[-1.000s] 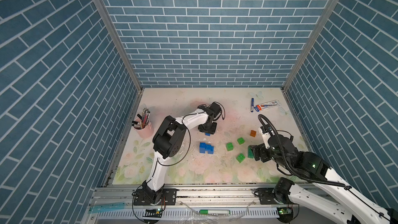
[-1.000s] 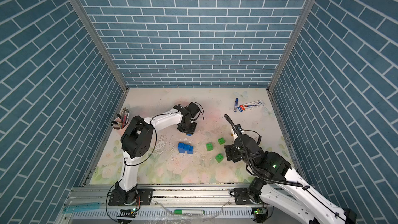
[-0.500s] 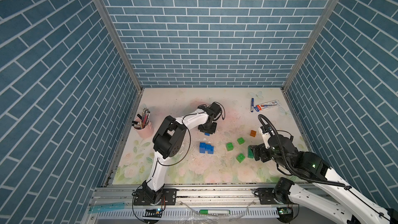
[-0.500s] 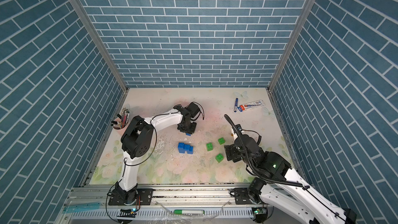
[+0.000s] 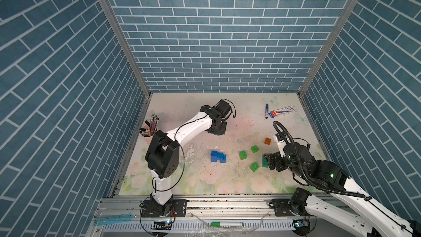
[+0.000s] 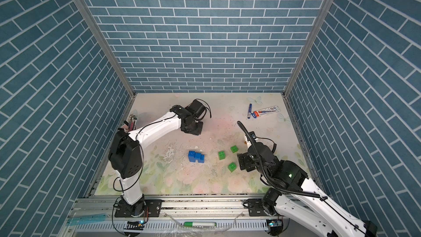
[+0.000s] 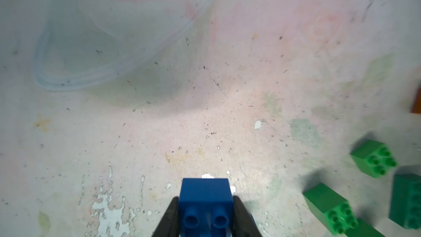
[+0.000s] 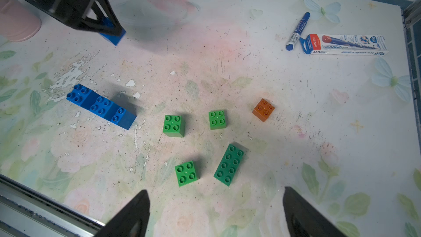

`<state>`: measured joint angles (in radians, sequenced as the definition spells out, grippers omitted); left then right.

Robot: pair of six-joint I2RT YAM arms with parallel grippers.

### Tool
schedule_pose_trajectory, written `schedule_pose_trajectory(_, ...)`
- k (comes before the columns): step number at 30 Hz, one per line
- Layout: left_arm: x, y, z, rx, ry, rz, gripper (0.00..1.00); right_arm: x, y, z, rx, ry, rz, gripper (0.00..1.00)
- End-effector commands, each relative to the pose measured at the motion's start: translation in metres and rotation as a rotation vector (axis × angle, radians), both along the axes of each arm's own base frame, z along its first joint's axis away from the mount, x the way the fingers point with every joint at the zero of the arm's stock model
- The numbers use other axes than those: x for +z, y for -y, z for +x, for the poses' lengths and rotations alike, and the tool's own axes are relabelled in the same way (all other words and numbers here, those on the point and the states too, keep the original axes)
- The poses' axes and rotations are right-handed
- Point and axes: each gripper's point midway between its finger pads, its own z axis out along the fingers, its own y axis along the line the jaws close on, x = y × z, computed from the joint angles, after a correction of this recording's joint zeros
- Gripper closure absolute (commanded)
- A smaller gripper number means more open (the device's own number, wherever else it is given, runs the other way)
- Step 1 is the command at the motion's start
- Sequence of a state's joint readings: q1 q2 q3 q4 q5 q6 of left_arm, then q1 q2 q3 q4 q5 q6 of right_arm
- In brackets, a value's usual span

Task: Assemble the letter h with lego
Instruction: Pick up the lego brick from the center of the board, then assemble the lego brick with the lego brick.

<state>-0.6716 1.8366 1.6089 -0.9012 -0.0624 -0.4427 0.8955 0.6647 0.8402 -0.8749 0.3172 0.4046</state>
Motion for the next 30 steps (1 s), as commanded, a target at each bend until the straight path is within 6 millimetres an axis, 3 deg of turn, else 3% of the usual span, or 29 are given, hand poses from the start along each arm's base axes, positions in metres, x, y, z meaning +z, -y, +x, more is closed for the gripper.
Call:
schedule_pose_trajectory(1, 0.003, -0.022, -0.031, 0.04, -0.077, 0.024, 1.0, -0.004, 0.0, 0.0, -0.011, -0.01, 0.0, 0.09)
schedule_pose_trajectory(8, -0.002, -0.04, -0.086, 0.091, -0.185, -0.01, 1.0, -0.006, -0.001, 0.001, -0.008, -0.019, -0.004, 0.09)
schedule_pose_trajectory(11, -0.008, -0.04, -0.1, 0.09, -0.203, -0.016, 1.0, -0.007, -0.002, 0.001, -0.006, -0.021, -0.006, 0.09)
schedule_pose_trajectory(21, -0.022, -0.021, -0.11, 0.084, -0.228, -0.066, 1.0, -0.009, -0.002, 0.001, -0.007, -0.027, -0.012, 0.09)
schedule_pose_trajectory(30, -0.038, -0.017, -0.114, 0.078, -0.244, -0.055, 1.0, -0.009, -0.003, 0.001, -0.006, -0.029, -0.013, 0.1)
